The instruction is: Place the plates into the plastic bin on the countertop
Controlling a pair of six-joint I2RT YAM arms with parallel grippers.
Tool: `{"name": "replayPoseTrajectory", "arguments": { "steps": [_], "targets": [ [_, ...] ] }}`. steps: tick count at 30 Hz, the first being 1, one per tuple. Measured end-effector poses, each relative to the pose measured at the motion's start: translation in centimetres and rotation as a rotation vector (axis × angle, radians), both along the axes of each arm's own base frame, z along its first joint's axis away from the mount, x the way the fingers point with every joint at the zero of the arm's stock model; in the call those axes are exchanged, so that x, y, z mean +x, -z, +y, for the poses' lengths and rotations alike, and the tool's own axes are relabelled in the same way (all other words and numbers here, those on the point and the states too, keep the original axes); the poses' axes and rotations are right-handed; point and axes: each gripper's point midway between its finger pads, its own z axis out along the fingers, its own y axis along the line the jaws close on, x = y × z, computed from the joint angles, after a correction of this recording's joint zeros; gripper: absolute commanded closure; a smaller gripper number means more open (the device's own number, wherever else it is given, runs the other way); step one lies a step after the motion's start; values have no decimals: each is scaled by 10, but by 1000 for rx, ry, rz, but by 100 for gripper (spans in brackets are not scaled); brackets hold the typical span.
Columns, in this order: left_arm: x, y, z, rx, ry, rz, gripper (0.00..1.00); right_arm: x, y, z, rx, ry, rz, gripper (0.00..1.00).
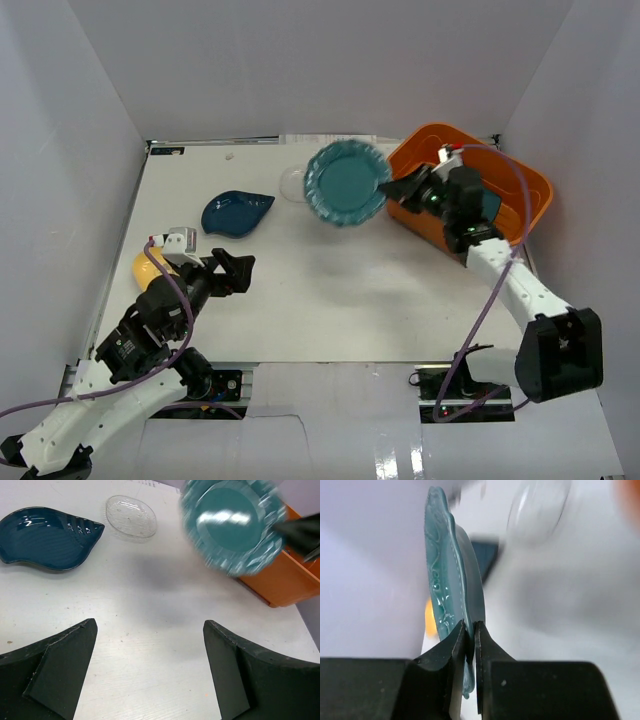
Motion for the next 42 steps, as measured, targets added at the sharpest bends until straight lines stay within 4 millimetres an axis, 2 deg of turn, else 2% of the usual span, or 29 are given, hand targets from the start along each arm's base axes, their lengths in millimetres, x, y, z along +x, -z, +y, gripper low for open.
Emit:
{"name": "replayPoseTrajectory", "arguments": {
  "steps": [2,4,6,8,9,11,12,15,18,22,25,29,31,33,37,38,39,40,42],
  "targets": [
    [0,0,0,0,0,0,2,37,-52,-57,6,155,-107,92],
    [0,0,0,0,0,0,2,60,-92,-115,10,297,-189,92],
    [0,0,0,0,0,1,2,73,-112,-176,-2,447,-232,92],
    [0,0,0,-3,-1,2,2,79,-112,-228,-20,581,-227,92],
    [0,0,0,-6,-2,4,2,81,-104,-249,-30,635,-199,92],
    [0,1,-1,-15,-4,12,2,84,-82,-278,-45,704,-126,92],
    [0,2,-1,-21,-7,20,2,85,-69,-286,-52,721,-84,92],
    [1,8,-4,-35,-14,53,2,83,-29,-296,-75,735,44,92],
    [4,15,-9,-58,-27,96,2,78,-2,-297,-92,730,127,92],
    [9,28,-16,-103,-58,162,2,74,16,-296,-105,723,170,92],
    [16,46,-22,-127,-96,214,2,72,26,-297,-108,722,185,92],
    [29,73,-28,-136,-164,268,2,66,53,-298,-124,728,233,92],
    [37,82,-31,-136,-200,285,2,63,68,-299,-130,738,268,92],
    [46,87,-35,-141,-231,289,2,62,74,-302,-127,746,278,91],
    [68,99,-39,-158,-295,302,4,62,75,-303,-131,751,271,71],
    [74,102,-39,-171,-312,310,5,61,77,-304,-133,753,274,56],
    [81,109,-35,-169,-339,324,6,60,79,-304,-134,757,282,47],
    [90,116,-31,-183,-359,346,6,59,80,-304,-141,758,282,28],
    [107,129,-19,-205,-412,378,7,58,79,-302,-166,745,261,14]
  ]
}}
